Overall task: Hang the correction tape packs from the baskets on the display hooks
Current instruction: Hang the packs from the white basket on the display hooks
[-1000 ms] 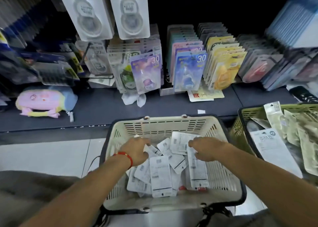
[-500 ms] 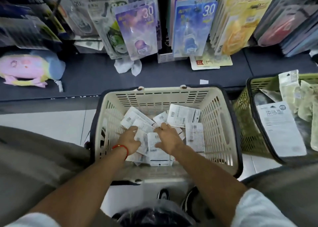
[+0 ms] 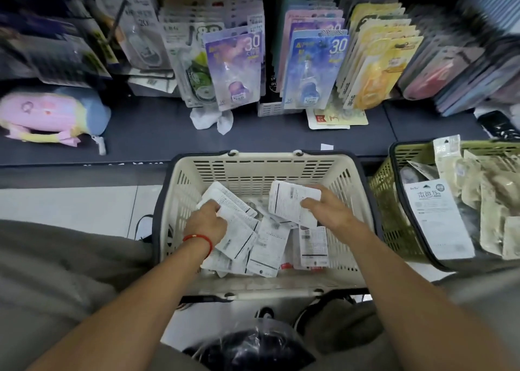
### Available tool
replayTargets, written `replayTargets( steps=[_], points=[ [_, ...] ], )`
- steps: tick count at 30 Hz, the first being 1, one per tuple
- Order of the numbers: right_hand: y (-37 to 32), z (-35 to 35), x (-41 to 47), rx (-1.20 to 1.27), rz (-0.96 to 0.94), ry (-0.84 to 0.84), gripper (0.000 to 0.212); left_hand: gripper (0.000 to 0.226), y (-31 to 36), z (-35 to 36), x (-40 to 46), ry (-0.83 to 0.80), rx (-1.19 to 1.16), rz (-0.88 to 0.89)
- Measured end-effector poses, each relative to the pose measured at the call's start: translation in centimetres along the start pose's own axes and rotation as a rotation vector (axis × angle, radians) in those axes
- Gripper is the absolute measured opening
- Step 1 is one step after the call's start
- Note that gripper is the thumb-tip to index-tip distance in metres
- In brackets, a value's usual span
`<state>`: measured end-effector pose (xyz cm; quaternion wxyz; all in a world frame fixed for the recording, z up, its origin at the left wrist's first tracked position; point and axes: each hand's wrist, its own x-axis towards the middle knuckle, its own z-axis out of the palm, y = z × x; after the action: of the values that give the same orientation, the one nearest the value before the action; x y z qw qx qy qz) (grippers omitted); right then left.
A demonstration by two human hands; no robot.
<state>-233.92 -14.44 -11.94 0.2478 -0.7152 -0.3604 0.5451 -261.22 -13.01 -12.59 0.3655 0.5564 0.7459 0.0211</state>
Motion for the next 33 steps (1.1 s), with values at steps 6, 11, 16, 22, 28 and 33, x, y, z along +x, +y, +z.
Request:
replayTargets(
  steps=[6,11,16,22,28,33],
  points=[
    [-1.5,4.6,-3.8,0.173,-0.140,-0.016,0.057,0.028,2.3,-1.9,-4.4,0.287,-0.388,0.313],
    [-2.3,8.3,-5.7,0.331,-0.231,-0.061,0.034,0.014,1.4,1.2,-6.3,0.134,-0.675,0.442],
    [-1.4,8.8,-5.5,0.566,-0.166,0.124,0.045,0.010,0.2,2.2,-7.3,0.100,-0.724,0.464],
    [-1.1,6.9,-5.6,0.875,0.317,-0.120,0.050,0.016,0.0,1.6,-7.9,0.064,-0.515,0.679],
    [0.6,7.1,-4.9,0.763,0.228,-0.137,0.037,0.021,0.4,2.5,-9.0,-0.060,-0.731,0.405],
    [0.8,8.5,-4.9,0.484,0.036,-0.299,0.042,0.056,0.3,2.9,-6.8,-0.244,-1.034,-0.154]
  ],
)
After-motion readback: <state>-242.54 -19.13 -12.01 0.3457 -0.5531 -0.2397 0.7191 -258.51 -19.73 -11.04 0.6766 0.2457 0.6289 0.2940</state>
